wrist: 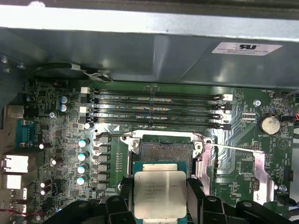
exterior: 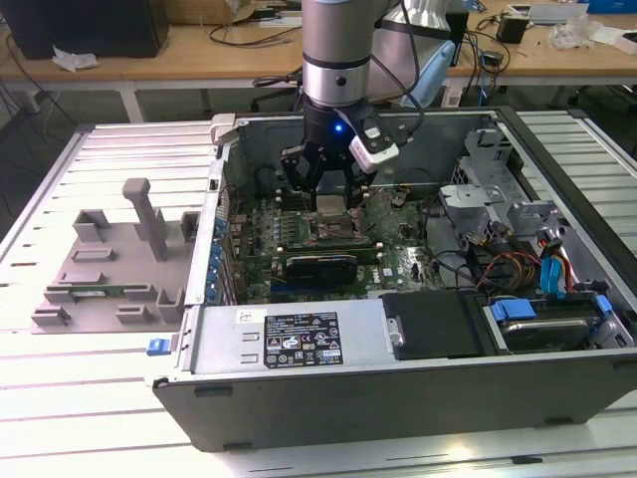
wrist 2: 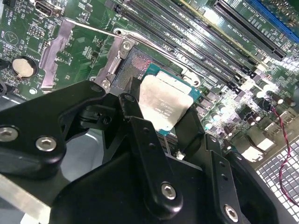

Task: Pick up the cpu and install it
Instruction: 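Place the cpu into insertion slot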

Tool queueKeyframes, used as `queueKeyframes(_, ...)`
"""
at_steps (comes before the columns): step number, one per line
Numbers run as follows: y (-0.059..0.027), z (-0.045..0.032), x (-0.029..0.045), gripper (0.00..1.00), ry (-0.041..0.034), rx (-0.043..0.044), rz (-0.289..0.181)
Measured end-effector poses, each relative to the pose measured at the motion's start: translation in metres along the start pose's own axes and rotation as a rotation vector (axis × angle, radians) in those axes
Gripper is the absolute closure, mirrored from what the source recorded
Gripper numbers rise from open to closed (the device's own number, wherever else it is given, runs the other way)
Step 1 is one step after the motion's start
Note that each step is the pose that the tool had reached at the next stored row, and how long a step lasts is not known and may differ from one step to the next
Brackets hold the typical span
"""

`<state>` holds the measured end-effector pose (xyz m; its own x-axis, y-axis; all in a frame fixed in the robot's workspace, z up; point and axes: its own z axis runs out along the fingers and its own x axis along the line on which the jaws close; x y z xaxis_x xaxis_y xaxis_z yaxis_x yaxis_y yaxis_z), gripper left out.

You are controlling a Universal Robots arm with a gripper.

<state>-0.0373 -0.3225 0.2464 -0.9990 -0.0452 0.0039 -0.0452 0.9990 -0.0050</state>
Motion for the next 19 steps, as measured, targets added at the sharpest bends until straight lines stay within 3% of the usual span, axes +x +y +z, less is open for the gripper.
queueKeyframes(9, 0.0000, 0.0001, 0.0000, 0.46, 0.0000, 0.0000, 0.002)
queueKeyframes(13, 0.0000, 0.0002, 0.0000, 0.46, 0.0006, -0.0006, 0.145)
queueKeyframes(19, 0.0000, 0.0003, 0.0000, 0.46, 0.0012, -0.0010, 0.265)
